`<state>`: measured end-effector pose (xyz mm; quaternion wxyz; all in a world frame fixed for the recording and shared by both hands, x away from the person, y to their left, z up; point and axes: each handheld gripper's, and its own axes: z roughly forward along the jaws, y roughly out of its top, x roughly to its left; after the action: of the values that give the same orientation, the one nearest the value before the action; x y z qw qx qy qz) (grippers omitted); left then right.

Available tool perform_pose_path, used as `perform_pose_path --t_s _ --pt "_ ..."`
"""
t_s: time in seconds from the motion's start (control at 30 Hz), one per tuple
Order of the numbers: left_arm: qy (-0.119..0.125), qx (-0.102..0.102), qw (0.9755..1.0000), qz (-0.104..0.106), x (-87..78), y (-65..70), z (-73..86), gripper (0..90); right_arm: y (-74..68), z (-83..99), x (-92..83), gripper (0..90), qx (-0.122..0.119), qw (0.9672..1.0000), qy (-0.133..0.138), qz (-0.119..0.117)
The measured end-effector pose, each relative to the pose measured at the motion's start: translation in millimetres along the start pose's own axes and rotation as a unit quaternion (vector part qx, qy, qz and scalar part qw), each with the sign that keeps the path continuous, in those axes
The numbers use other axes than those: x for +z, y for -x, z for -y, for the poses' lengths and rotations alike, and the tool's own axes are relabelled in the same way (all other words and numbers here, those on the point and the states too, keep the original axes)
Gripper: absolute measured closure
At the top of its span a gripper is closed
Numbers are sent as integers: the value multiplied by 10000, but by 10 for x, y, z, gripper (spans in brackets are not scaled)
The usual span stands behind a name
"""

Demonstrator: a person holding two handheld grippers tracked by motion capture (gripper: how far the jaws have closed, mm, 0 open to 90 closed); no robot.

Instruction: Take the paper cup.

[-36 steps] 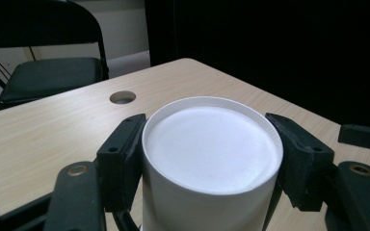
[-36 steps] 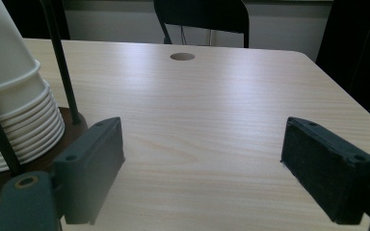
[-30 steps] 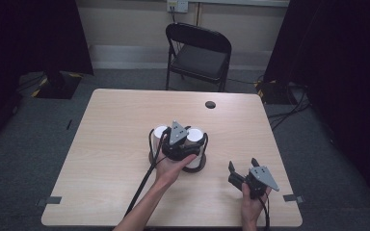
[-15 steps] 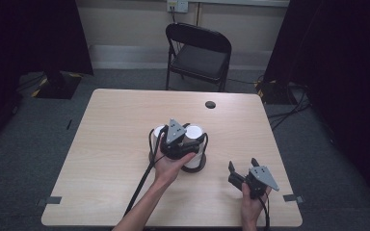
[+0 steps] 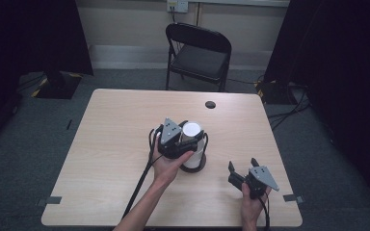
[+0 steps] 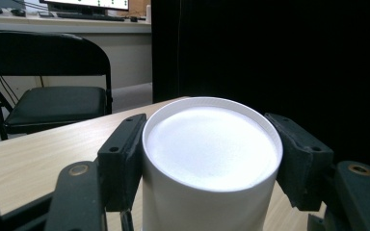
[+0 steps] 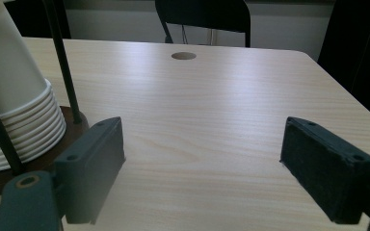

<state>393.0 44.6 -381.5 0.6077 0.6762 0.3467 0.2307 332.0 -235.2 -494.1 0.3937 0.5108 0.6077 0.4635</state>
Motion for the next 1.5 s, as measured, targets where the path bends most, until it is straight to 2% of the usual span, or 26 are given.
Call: perform_pose_path --t_s 0.13,0.27,0.37,0.53,0.77,0.83,0.93,1.07,1.5 --pt "16 -31 10000 18 -16 -13 -6 345 0 0 2 150 -14 10000 -5 -3" --pt "121 -11 9999 20 -36 -7 -20 345 1 0 3 150 -20 10000 0 -11" --pt "223 -105 9997 36 -54 -12 -40 345 2 -1 3 150 -27 10000 -11 -24" --pt "276 -112 9996 -1 -64 -15 -65 345 2 -1 4 150 -18 10000 -17 -24" --pt "477 -186 9987 37 -123 4 -139 345 2 -1 4 150 -10 10000 -9 -23" --pt "543 -218 9982 90 -145 14 -152 344 2 -1 4 150 -11 10000 -10 -22" --pt "651 -306 9970 286 -203 32 -177 345 1 0 3 150 -20 10000 0 -1" --pt "681 -282 9968 302 -266 37 -193 345 2 0 3 150 -19 10000 -4 -9" --pt "775 -658 9940 398 -457 3 -149 345 5 2 -2 150 11 10000 16 -1"
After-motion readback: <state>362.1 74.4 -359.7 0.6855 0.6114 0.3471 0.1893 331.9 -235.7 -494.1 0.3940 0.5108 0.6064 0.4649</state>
